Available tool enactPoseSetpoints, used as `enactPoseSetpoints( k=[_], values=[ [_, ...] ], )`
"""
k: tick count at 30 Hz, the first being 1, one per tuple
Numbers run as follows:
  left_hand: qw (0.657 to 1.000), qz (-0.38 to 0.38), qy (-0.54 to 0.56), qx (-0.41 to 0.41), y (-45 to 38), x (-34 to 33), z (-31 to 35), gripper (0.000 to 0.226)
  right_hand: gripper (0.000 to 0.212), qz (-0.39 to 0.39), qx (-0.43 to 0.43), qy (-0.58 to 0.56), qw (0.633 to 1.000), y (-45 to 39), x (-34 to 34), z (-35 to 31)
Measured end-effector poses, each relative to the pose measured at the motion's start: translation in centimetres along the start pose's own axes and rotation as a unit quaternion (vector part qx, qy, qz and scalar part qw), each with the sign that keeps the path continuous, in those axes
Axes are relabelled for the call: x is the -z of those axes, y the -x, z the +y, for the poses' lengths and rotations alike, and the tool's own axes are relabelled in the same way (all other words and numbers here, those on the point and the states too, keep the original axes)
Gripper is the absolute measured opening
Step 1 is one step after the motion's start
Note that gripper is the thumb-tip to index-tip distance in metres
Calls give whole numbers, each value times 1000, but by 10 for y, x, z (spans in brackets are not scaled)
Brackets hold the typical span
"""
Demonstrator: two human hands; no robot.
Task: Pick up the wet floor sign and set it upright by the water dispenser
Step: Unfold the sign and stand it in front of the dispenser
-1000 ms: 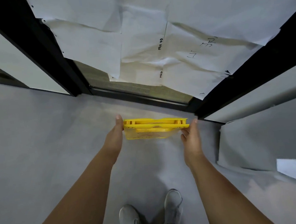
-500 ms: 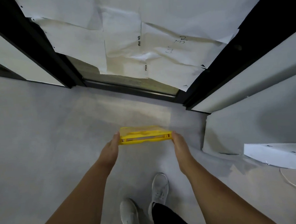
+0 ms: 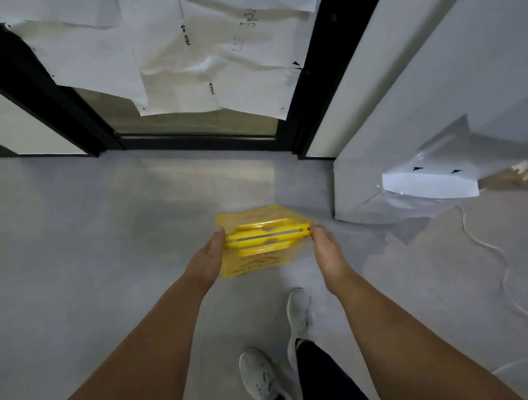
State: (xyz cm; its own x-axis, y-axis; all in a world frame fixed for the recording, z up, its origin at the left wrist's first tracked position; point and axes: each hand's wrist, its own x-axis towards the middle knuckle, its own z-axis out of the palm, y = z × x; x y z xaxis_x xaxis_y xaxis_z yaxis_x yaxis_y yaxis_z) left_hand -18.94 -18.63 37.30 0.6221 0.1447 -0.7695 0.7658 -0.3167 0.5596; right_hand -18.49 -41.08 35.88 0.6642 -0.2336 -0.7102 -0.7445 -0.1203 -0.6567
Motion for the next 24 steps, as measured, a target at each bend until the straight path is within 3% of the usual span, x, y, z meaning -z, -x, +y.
enactPoseSetpoints(
  k=[2, 7, 10, 16, 20, 24],
  values=[
    [1000, -5, -9, 2, 12, -19, -9, 70, 49, 9, -9, 1, 1000, 13, 17, 14],
    [999, -37, -24, 6, 34, -67, -19, 70, 57, 37, -28, 5, 999, 31, 63, 49],
    [998, -53, -39, 13, 47, -107, -17, 72, 42, 37, -28, -11, 999, 34, 104, 67],
    [994, -82, -51, 48, 64, -179, -18, 80, 44, 47, -37, 18, 998, 23, 181, 99],
    [992, -81, -67, 67, 76, -236, -11, 86, 26, 43, -27, 37, 998, 16, 238, 116],
    [991, -88, -68, 72, 85, -296, -7, 85, 42, 43, -35, 50, 997, 5, 297, 138]
  ],
)
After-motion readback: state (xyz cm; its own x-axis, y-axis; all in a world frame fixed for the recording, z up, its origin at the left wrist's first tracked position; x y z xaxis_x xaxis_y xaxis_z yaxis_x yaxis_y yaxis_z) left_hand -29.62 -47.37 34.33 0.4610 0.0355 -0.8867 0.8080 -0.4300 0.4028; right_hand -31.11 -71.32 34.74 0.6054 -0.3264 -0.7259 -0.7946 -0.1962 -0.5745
